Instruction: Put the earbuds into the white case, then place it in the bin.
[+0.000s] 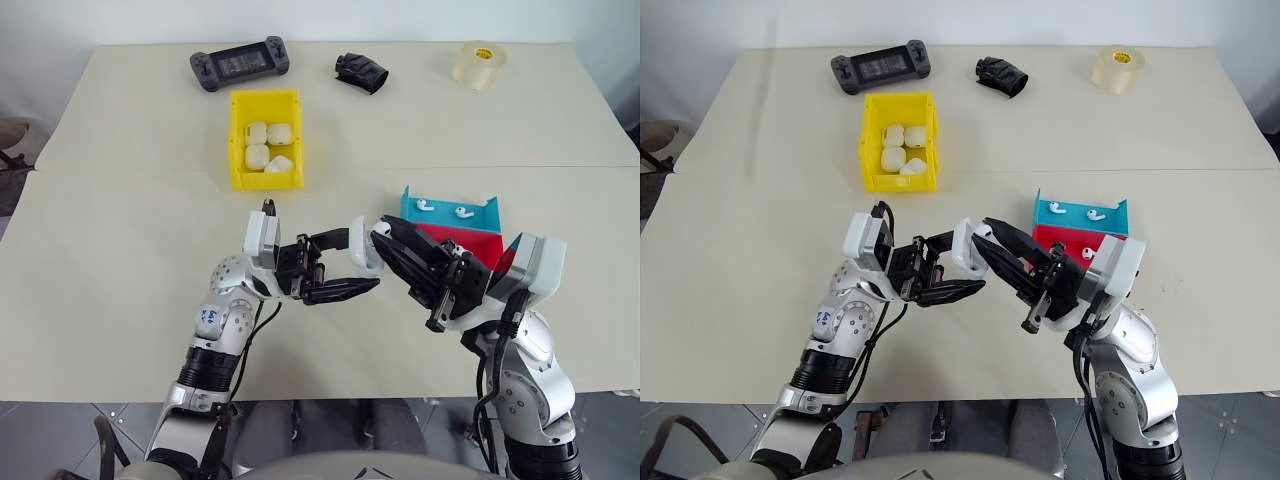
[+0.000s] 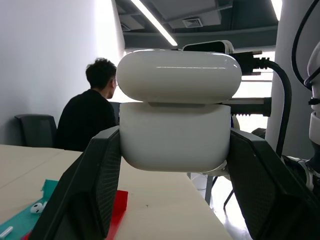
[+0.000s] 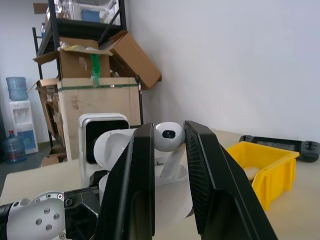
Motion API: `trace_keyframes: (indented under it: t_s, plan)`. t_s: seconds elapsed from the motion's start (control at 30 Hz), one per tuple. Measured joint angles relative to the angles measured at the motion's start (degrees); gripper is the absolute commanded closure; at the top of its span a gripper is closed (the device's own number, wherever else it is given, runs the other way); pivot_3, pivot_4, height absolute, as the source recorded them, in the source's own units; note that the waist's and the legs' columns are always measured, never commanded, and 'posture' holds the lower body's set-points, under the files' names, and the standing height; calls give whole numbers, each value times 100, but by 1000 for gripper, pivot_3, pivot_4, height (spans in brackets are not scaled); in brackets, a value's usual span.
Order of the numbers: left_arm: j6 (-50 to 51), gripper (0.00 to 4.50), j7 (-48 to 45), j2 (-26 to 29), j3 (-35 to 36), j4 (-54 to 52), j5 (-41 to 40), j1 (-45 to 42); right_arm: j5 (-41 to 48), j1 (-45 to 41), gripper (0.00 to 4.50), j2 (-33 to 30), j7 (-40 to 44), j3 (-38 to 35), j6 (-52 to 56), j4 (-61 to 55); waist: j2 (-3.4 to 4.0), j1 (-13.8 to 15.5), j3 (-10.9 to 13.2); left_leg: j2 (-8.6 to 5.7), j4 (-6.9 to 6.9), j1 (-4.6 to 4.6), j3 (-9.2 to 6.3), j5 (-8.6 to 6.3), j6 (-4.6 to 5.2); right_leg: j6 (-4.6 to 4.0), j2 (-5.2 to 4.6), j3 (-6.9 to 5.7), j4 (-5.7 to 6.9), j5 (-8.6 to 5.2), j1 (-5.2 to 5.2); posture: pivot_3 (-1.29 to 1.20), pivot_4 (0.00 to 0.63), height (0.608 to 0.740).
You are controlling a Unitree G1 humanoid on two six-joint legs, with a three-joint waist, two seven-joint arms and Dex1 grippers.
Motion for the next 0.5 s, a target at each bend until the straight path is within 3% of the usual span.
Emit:
trace_keyframes:
  t_s: [0.5]
  plan:
    - [-32,1724,14,-15,87,-2,11,-8,-10,-385,4004,-223,-40,40,13,86,0,-1,0,1,0,0,0,0,0,0,0,0,1,0,0,0,150,740]
